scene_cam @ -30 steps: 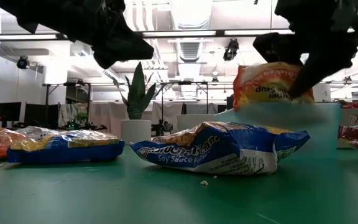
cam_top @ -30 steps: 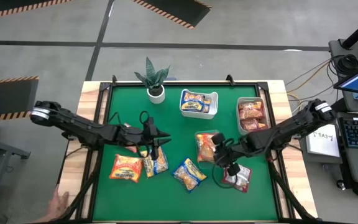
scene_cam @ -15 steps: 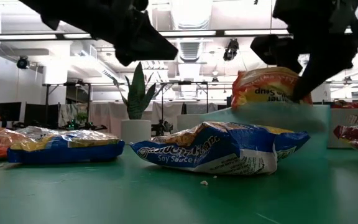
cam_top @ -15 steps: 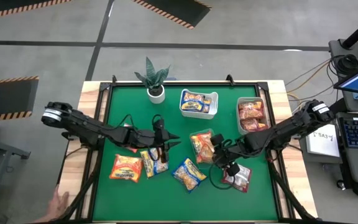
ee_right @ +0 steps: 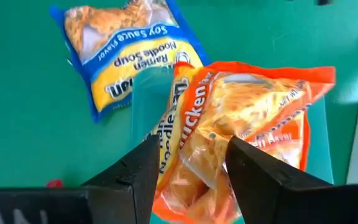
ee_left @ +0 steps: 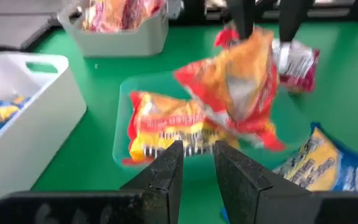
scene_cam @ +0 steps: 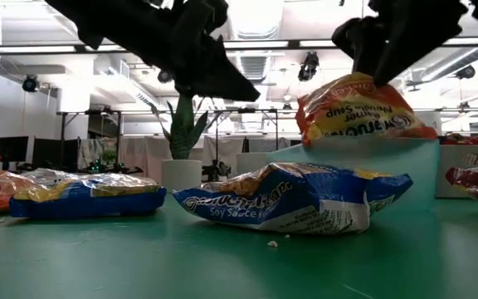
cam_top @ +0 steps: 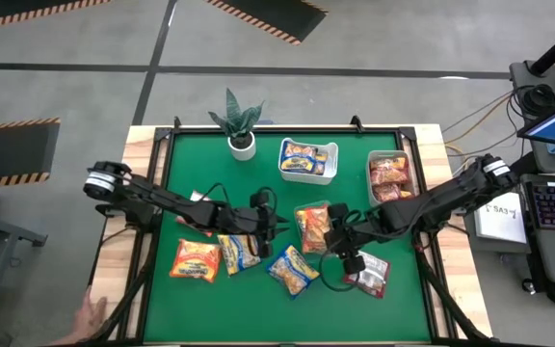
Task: Sort Maruchan noodles
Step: Put the orange noodle pack into the green bin
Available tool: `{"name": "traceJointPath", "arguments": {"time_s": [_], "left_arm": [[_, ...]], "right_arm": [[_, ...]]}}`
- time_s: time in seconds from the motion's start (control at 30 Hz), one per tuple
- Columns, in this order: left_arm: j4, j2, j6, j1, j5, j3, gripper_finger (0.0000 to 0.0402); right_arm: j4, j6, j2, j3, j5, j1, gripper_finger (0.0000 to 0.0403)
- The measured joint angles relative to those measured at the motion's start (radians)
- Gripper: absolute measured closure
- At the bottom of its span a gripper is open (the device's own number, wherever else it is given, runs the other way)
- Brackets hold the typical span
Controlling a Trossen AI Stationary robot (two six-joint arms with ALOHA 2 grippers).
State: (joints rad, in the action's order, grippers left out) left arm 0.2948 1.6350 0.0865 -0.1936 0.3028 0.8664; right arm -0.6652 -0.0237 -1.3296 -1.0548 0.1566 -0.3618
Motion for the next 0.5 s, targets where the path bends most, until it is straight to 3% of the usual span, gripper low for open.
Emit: {"name": "traceJointPath", "arguments": {"time_s": [0.3,0.5], "left_arm": [[0.003,0.007,0.003,0.000,0.000,0.000,0.0326],[0.004,0.007,0.008,0.000,-0.011,-0.003,0.0326]], "right_arm": [[-0.036,-0.024,-0.002,-0.074,-0.018,0.000,0.0270],[-0.033,-0.032,-0.002,-0.051,0.168,0.018,0.0323]]}}
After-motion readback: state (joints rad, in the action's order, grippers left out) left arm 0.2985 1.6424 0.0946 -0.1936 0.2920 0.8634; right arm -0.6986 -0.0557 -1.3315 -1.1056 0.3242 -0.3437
